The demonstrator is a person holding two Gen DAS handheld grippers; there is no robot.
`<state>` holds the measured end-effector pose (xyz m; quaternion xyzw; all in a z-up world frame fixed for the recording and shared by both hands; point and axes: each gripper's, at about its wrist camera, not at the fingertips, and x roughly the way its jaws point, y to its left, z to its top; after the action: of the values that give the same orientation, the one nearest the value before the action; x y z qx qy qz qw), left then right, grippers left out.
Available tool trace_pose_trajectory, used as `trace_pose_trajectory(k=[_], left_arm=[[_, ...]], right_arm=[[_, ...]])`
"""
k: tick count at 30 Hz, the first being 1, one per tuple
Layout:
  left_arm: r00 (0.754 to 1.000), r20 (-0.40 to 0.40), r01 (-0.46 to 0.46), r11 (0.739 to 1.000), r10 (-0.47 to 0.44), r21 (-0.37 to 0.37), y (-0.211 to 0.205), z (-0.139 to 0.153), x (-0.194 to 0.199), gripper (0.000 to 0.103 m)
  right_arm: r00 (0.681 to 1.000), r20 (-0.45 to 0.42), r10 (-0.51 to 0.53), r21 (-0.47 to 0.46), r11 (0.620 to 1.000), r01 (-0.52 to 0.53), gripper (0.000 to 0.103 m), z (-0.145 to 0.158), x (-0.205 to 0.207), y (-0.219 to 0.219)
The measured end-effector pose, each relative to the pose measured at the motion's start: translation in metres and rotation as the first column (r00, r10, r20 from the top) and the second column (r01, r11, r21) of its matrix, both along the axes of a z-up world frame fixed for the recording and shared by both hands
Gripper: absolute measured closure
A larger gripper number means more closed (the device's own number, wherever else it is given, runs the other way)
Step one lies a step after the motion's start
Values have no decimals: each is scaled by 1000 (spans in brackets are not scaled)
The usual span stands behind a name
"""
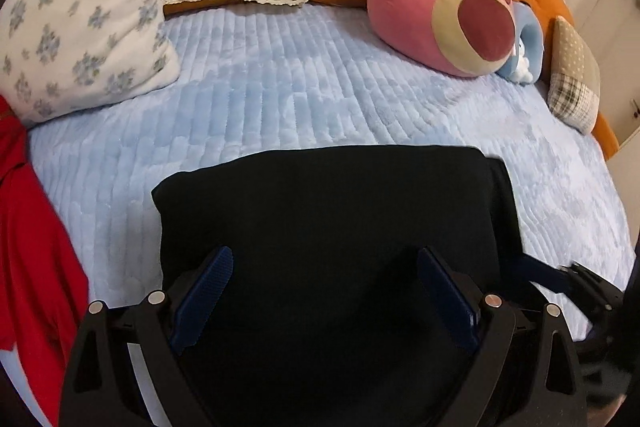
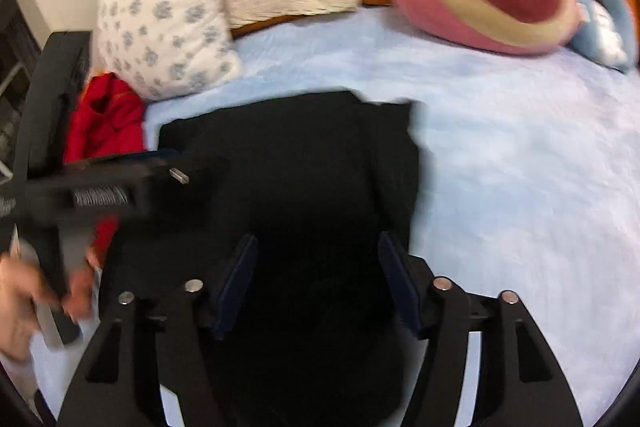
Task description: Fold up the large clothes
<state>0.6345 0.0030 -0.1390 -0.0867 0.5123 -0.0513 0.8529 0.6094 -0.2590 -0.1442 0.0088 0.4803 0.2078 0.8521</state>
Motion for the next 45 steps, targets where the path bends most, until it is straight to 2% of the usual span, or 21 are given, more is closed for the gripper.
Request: trace_pose_trajectory(k=[2,4,8,11,14,15,17,19,20,22,24,26,28,30,32,33,36,39,42,44,45], left_arm=[[1000,8,-17,1000,17,4,0,1,-1,9],[999,41,-32,999,33,-26,0,12,-10,9],[998,62,-24,996,29,-81,-1,28,-35,9],[999,49,10,993,-4,-115,-3,25,-58,9],[998,37,49,991,-45,-123,0,9,-74,9],[998,26,54,995,-52,-84,0,-3,-75,9],[998,18,56,997,-55,-47,1,-17,-75,9],[996,44,79,997,-78,-11,-5,-16,-78,9],[995,49,86,996,-85,-11,-7,-12,-80,9],[996,29,84,995,-82,-47,-2,-1,-86,9],[999,-14,46,986,-49,-158,17,10,-99,9],[998,-68,-2,971,-15,-239,35,13,-112,8],[987,-157,-82,942,31,-326,55,9,-130,7],[972,-227,-156,892,61,-425,68,-3,-149,7],[956,-275,-245,800,105,-548,75,-20,-168,7],[950,-289,-273,768,120,-579,76,-27,-174,7],[939,-315,-315,720,141,-618,64,-49,-183,7],[913,-370,-387,650,171,-654,49,-79,-184,7],[906,-356,-416,635,228,-651,44,-93,-180,6],[903,-321,-430,601,286,-674,46,-92,-177,5],[905,-287,-424,598,314,-680,47,-87,-174,5]], right_arm=[[997,-12,-82,-79,994,81,35,-3,-1,-23],[993,29,-119,-22,993,119,36,8,-6,-38],[982,147,-118,91,990,106,36,36,-1,-21],[979,165,-122,216,973,85,45,44,5,-3],[997,44,-64,293,955,49,52,26,15,11],[997,-17,-77,257,963,79,53,10,18,9],[991,-36,-127,166,977,131,57,-6,19,-4],[989,-49,-140,182,972,147,61,-12,13,-25],[987,-52,-150,187,970,157,59,-9,8,-35],[988,-47,-147,188,970,153,41,3,-8,-52],[990,-65,-128,217,966,139,28,15,-32,-70],[983,-148,-112,269,952,149,22,11,-50,-82],[955,-286,-79,361,914,184,22,-3,-68,-91],[911,-405,-73,422,869,258,21,-17,-83,-95],[852,-522,-46,514,780,357,21,-38,-99,-89],[838,-545,-29,548,745,381,21,-44,-103,-81],[843,-536,-53,571,712,408,21,-47,-106,-63],[816,-565,-122,565,664,491,21,-60,-104,-49],[804,-549,-230,528,651,546,23,-63,-100,-46],[807,-526,-269,535,633,560,23,-59,-98,-45],[806,-518,-288,535,626,568,23,-59,-94,-46]])
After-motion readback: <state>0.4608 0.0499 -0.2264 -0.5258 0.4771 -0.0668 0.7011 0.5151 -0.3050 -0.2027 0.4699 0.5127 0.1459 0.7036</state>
